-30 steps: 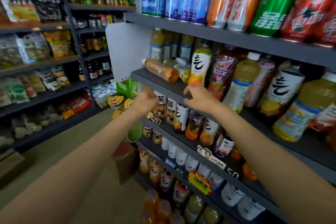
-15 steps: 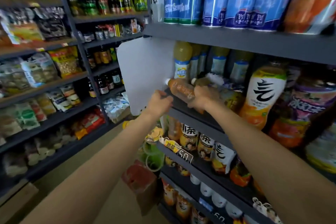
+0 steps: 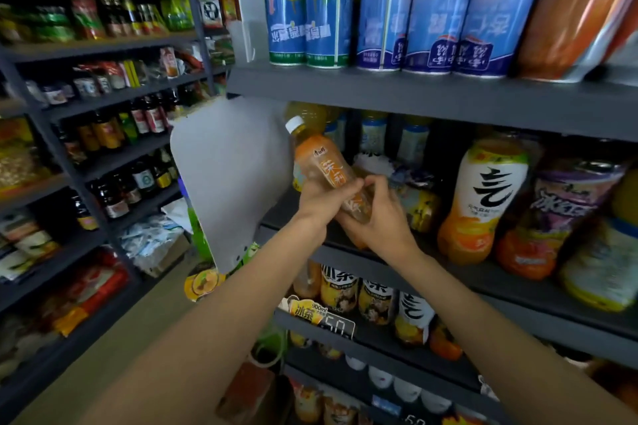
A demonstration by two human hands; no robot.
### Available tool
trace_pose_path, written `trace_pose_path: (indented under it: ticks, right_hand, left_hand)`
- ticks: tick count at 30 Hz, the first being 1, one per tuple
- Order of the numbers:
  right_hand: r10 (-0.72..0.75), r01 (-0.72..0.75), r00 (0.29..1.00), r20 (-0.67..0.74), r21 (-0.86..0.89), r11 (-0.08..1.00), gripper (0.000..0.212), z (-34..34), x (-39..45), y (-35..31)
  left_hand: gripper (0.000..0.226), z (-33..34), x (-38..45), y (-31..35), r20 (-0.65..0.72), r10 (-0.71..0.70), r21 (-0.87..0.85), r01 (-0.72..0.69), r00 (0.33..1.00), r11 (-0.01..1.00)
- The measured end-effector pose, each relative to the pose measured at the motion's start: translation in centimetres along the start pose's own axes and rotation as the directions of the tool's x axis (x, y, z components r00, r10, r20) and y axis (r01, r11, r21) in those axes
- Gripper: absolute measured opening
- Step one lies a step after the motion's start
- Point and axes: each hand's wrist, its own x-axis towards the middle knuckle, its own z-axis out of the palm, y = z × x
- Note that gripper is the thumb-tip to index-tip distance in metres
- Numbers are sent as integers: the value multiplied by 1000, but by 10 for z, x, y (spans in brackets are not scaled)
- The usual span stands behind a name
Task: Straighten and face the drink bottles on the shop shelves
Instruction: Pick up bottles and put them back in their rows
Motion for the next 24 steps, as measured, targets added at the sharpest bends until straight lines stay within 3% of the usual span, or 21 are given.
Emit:
trace_pose_path:
  ticks: [2,6,10,13,16,18,21,24]
  right_hand:
    - [-3,3,1000,21,11,1000,65,5,2,-2]
    - [7,-12,995,102,43,999,74,25,7,-11]
    - [102,-120,984,145,122,985,90,55,20,-30]
    - [144,-167,973,179,122,978,88,69,27,-34]
    - [109,-87,972,207,-113,990,54,58,32,-30]
    - [87,-40,989,119,-351,936,44,39,38,-24]
    - [232,-154,972,41,-634,758,55,9,50,-13]
    - [474,-227,868,146,-733,641,67,-2,57,-9]
  left_hand:
    - [23,-9,6,2,-20,15,44,-14,1000,999]
    - [67,-32,16,10,-59,100,181,-88,993,979]
    - [66,-44,18,16,-105,251,402,-190,962,896]
    - [68,-50,23,16,-41,371,550,-289,928,784]
    - [64,-61,32,18,4,378,600,-304,926,740]
    - [63,-66,38,18,10,357,586,-295,934,755]
    - [66,-71,39,16,-5,332,512,-283,943,811]
    - [67,-75,37,14,-27,319,469,-270,947,841]
